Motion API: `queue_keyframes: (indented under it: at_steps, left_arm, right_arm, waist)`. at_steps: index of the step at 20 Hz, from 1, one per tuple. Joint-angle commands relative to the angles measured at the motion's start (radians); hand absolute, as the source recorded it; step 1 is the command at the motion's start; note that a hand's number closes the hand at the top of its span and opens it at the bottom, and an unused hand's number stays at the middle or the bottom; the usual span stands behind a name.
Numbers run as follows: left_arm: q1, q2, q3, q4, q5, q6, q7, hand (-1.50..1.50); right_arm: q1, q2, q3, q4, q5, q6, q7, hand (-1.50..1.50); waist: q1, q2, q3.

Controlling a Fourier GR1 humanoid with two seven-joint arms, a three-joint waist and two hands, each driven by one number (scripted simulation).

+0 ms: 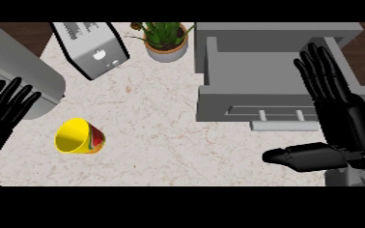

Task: Pick up the cup, place it into the drawer and close the drawer

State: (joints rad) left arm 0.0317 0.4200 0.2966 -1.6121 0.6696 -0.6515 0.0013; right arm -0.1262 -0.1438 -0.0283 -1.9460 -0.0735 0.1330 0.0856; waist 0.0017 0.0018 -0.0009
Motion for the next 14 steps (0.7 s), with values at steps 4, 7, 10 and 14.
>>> queue_keyframes:
  at_steps: [4,7,10,14]
  left_arm:
    - [-0.072,-0.021,0.038,0.325,-0.22,-0.132,-0.194,-1.5]
    - [-0.157,-0.021,0.019,0.375,-0.272,-0.056,-0.161,-1.5]
    - [-0.165,-0.019,0.028,0.516,-0.42,-0.087,-0.327,-1.5]
    - [-0.141,-0.005,0.011,0.647,-0.532,-0.104,-0.484,-1.5]
  right_arm:
    - [-0.004,-0.032,-0.067,0.042,-0.058,0.057,-0.043,-1.5]
    - [-0.075,0.012,-0.003,0.083,0.042,-0.007,-0.033,-1.5]
    - [-0.16,-0.025,-0.063,0.148,0.002,0.018,-0.05,-1.5]
    - [-0.159,-0.026,-0.067,0.129,-0.01,0.017,0.001,-1.5]
  waist:
    - [-0.008,0.0,0.0]
    - [-0.004,0.0,0.0]
    - [-0.005,0.003,0.0]
    - [-0.003,0.001,0.0]
